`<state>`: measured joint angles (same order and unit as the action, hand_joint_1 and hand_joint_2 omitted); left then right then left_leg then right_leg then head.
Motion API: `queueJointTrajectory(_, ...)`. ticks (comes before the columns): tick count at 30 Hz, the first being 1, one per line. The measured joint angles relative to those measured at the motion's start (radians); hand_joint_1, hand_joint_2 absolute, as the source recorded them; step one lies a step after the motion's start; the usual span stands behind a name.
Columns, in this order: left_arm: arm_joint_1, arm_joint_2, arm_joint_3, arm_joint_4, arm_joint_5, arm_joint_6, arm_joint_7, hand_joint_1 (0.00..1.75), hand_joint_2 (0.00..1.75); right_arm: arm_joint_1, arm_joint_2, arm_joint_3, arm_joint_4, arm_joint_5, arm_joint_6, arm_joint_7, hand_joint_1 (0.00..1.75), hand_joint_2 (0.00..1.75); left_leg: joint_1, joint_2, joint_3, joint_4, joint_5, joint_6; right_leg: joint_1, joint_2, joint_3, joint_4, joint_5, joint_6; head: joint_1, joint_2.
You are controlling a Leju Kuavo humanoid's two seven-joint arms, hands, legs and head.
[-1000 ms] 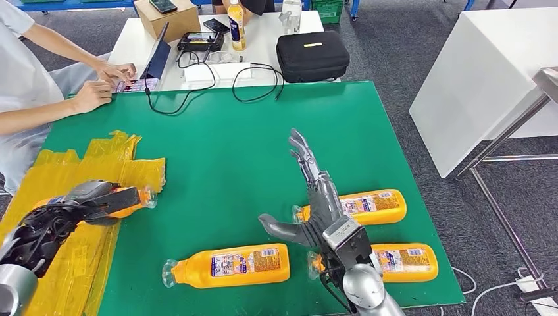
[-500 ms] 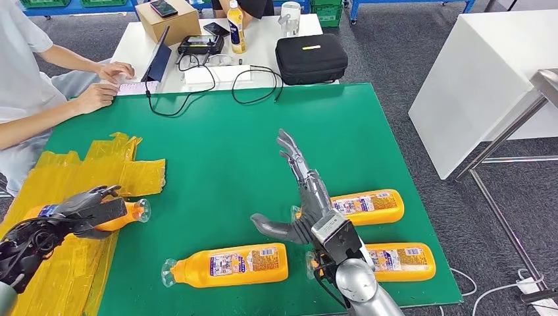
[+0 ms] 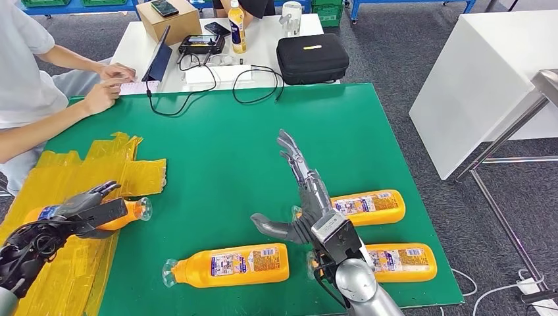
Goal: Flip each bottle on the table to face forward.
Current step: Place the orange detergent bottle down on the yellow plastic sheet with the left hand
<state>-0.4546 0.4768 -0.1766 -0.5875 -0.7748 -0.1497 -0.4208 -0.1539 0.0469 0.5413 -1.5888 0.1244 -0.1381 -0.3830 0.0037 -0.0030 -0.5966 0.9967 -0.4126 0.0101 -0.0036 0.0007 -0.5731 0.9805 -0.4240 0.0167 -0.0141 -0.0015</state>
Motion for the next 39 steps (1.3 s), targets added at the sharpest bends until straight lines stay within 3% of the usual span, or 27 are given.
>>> queueJointTrajectory(11,0.048,-0.043,0.022,-0.1,0.172,0.044,-0.028,0.0,1.75,0.004,0.0,0.0,0.002,0.013,-0.013,0.005,0.0,1.75,0.0,0.0,-0.002,0.0,0.0,0.0,0.0,0.0,-0.002,0.0,0.0,0.0,0.0,0.0)
queueJointTrajectory(17,0.123,-0.105,0.084,-0.291,0.375,-0.047,-0.052,0.0,1.75,0.021,-0.001,-0.002,0.002,0.058,-0.015,0.015,0.0,1.75,0.0,0.0,-0.005,0.001,0.0,0.0,0.0,0.0,-0.006,0.0,0.0,0.0,0.001,0.0)
queueJointTrajectory(24,0.191,-0.166,0.132,-0.565,0.549,-0.147,-0.025,0.0,1.75,0.044,-0.002,-0.012,0.002,0.101,-0.014,0.02,0.0,1.75,0.0,0.0,-0.008,0.001,0.0,0.0,0.0,0.0,-0.008,0.0,0.0,0.001,0.0,0.0)
queueJointTrajectory(31,0.233,-0.184,0.132,-0.759,0.602,-0.18,-0.013,0.0,1.75,0.061,-0.002,-0.03,0.002,0.124,-0.009,0.029,0.0,1.75,0.0,0.0,-0.008,0.001,0.0,0.0,0.001,0.0,-0.008,0.0,0.0,0.0,0.0,0.0)
queueJointTrajectory(36,0.251,-0.19,0.129,-0.826,0.618,-0.185,-0.013,0.0,1.75,0.061,-0.008,-0.031,0.002,0.157,0.008,0.042,0.0,1.75,0.0,0.0,-0.008,0.001,0.0,0.0,0.001,0.0,-0.008,0.0,0.0,0.0,0.0,0.0)
queueJointTrajectory(39,0.255,-0.196,0.128,-0.84,0.634,-0.189,-0.014,0.0,1.75,0.056,-0.021,-0.021,0.004,0.242,0.035,0.065,0.0,1.75,0.0,0.0,-0.008,0.001,0.0,0.0,0.0,0.0,-0.008,0.0,0.0,0.0,0.0,0.0)
